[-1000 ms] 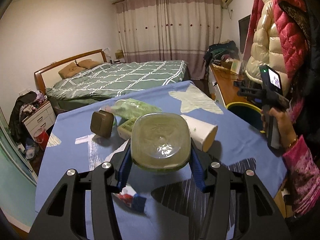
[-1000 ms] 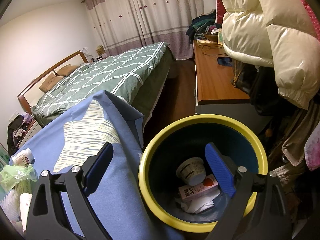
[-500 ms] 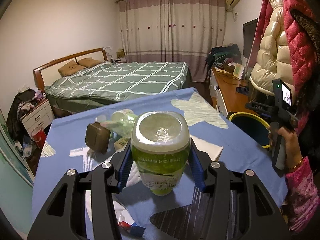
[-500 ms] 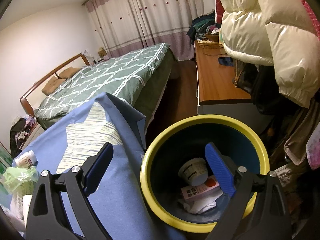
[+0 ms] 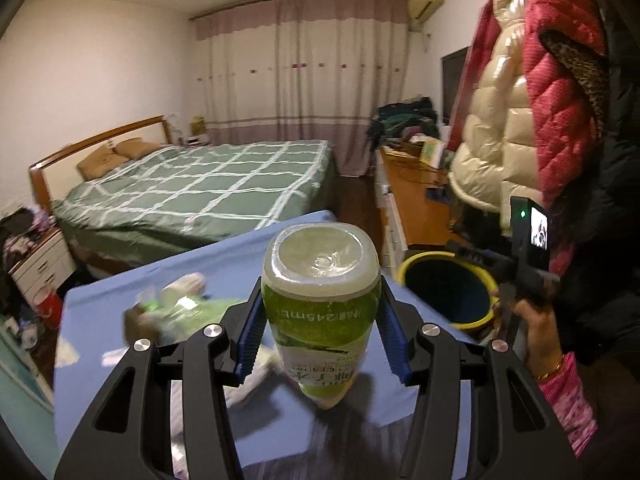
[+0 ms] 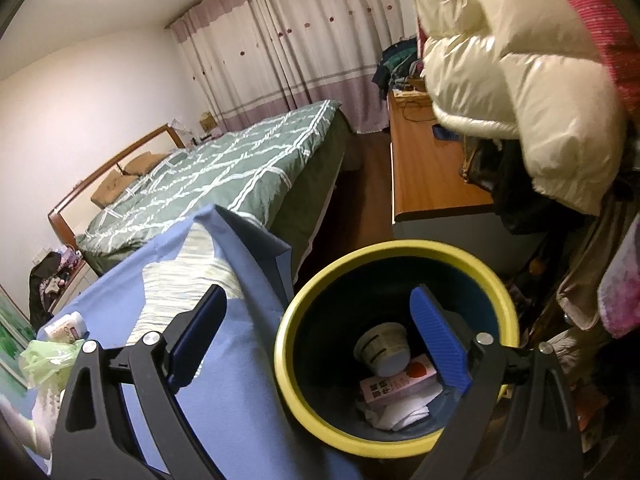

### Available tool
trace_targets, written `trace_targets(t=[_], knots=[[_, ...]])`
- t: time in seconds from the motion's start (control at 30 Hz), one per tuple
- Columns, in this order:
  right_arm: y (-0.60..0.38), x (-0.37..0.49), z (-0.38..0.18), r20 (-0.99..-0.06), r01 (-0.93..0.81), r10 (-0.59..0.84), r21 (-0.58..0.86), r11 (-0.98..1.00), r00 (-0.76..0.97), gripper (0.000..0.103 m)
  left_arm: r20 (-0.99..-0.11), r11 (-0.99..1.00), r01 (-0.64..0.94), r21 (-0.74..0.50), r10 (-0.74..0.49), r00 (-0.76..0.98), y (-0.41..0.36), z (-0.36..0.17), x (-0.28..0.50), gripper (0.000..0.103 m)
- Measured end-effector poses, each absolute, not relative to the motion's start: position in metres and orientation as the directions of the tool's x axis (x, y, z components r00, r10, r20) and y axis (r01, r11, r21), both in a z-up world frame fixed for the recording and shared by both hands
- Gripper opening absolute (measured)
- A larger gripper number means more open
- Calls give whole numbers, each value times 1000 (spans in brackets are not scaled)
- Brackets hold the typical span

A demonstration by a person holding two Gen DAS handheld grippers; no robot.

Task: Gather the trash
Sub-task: 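Carry the bottle over the yellow bin and open the left gripper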

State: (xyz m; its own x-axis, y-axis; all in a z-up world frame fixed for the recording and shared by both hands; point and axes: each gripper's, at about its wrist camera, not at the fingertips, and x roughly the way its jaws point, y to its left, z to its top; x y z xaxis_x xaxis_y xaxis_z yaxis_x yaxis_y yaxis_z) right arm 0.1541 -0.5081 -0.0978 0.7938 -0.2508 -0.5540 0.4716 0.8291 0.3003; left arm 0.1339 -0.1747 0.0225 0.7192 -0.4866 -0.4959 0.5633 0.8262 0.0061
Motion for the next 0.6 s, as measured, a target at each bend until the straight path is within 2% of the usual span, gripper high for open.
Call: trace_targets(t=[0.3,0.6], knots=[[-535,111,-91,-569,532,-346,198,823,746,89,-522,721,690,-60,-612,594,-282,29,170,52],[-557,78,-100,-589,560,-371,173,810,718,89,-594,663,745,-75,-630,501,-403,-14,205,52]])
